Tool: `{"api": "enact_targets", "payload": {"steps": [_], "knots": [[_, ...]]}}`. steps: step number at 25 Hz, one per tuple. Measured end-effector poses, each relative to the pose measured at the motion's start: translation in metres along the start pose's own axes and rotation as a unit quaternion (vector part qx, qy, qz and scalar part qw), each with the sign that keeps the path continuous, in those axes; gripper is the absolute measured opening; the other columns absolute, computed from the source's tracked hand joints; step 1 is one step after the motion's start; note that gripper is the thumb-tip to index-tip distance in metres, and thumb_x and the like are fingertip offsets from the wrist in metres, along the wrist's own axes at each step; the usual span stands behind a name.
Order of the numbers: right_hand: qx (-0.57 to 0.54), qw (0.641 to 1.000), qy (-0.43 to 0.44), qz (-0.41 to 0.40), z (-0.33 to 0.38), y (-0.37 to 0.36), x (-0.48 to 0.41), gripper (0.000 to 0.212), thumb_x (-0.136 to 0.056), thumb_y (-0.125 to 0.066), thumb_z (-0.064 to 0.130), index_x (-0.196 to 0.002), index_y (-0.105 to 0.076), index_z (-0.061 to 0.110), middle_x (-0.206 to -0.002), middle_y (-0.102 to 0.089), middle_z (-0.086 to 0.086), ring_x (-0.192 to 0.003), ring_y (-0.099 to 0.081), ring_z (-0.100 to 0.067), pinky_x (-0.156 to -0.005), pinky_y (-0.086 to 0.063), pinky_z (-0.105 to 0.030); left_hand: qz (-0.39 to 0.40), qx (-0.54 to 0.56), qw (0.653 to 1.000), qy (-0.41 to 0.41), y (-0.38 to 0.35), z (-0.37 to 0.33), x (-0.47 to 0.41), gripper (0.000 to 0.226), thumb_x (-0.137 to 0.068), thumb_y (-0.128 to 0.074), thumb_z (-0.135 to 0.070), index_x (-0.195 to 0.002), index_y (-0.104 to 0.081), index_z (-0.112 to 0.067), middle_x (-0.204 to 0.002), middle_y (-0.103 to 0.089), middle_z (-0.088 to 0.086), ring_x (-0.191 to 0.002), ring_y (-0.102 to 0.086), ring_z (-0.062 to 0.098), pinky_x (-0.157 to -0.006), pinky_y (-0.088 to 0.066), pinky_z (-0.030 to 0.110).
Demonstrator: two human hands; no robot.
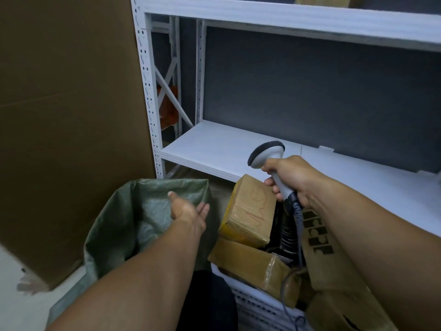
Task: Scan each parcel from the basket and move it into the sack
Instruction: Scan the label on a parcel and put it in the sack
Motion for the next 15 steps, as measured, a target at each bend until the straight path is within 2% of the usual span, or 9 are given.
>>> {"api": "enact_targets", "payload": {"steps": [2, 6, 8, 10, 11, 13, 15], "knots": [[0.001, 1.0, 0.003, -0.011, -0.003, 0.015, 0.006, 0.025, -0.091, -0.064, 0.018, -0.108, -0.062, 0.0, -0.077, -0.063, -0.014, -0.047, -0.049, -0.017, -0.043, -0.043, -0.024, 0.014, -0.003, 1.0, -0.005, -0.007, 0.004, 0.016, 0.074, -0.104, -0.037, -0.06, -0.162, -0.014, -0.021, -0.165, -0.027, 0.017, -0.125, -0.06, 0.039, -0.101, -0.055, 0.047], [0.006, 1.0, 0.006, -0.019, -0.01, 0.029, 0.015, 0.027, -0.091, -0.065, 0.02, -0.107, -0.064, -0.001, -0.077, -0.064, -0.013, -0.047, -0.052, -0.016, -0.042, -0.045, -0.024, 0.035, -0.032, 0.999, -0.01, -0.014, 0.017, 0.034, 0.071, -0.106, -0.038, -0.057, -0.162, -0.017, -0.02, -0.162, -0.032, 0.016, -0.125, -0.06, 0.037, -0.101, -0.055, 0.047], [0.0, 1.0, 0.006, -0.017, -0.017, 0.033, 0.018, 0.028, -0.093, -0.066, 0.023, -0.107, -0.064, -0.001, -0.076, -0.064, -0.013, -0.047, -0.053, -0.016, -0.042, -0.045, -0.025, 0.046, -0.074, 0.996, -0.019, -0.015, 0.026, 0.037, 0.067, -0.106, -0.038, -0.055, -0.161, -0.021, -0.02, -0.16, -0.036, 0.015, -0.13, -0.056, 0.034, -0.106, -0.051, 0.047], [-0.012, 1.0, 0.0, -0.022, -0.028, 0.039, 0.019, 0.028, -0.095, -0.066, 0.025, -0.107, -0.064, -0.001, -0.073, -0.064, -0.012, -0.047, -0.052, -0.016, -0.043, -0.046, -0.025, 0.044, -0.139, 0.989, -0.03, -0.014, 0.035, 0.038, 0.062, -0.106, -0.048, -0.046, -0.157, -0.033, -0.014, -0.156, -0.042, 0.014, -0.135, -0.05, 0.033, -0.109, -0.045, 0.042], [-0.018, 1.0, -0.005, -0.022, -0.033, 0.041, 0.019, 0.028, -0.096, -0.065, 0.025, -0.106, -0.064, 0.0, -0.072, -0.064, -0.012, -0.048, -0.052, -0.017, -0.043, -0.046, -0.026, 0.037, -0.18, 0.982, -0.037, -0.012, 0.039, 0.036, 0.058, -0.102, -0.056, -0.038, -0.152, -0.042, -0.011, -0.15, -0.049, 0.014, -0.133, -0.05, 0.033, -0.105, -0.043, 0.039], [-0.018, 1.0, -0.011, -0.021, -0.04, 0.044, 0.017, 0.025, -0.098, -0.063, 0.025, -0.104, -0.064, 0.001, -0.073, -0.064, -0.013, -0.05, -0.052, -0.017, -0.045, -0.046, -0.026, 0.023, -0.248, 0.967, -0.06, -0.01, 0.042, 0.034, 0.043, -0.091, -0.07, -0.024, -0.13, -0.058, -0.01, -0.129, -0.06, 0.012, -0.114, -0.055, 0.033, -0.094, -0.043, 0.037], [-0.016, 1.0, -0.013, -0.023, -0.044, 0.04, 0.013, 0.024, -0.099, -0.061, 0.025, -0.102, -0.064, 0.002, -0.076, -0.066, -0.014, -0.051, -0.053, -0.017, -0.045, -0.047, -0.026, 0.024, -0.271, 0.96, -0.066, -0.012, 0.044, 0.031, 0.04, -0.077, -0.077, -0.023, -0.112, -0.062, -0.01, -0.119, -0.065, 0.011, -0.103, -0.059, 0.032, -0.094, -0.05, 0.041]]}}
Point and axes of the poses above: each hand's wrist, its own x-axis away from the middle knuckle, its own y-axis out of the back of the hand, z = x × y, the point moved 2 cm from there along -x, towards the middle knuckle
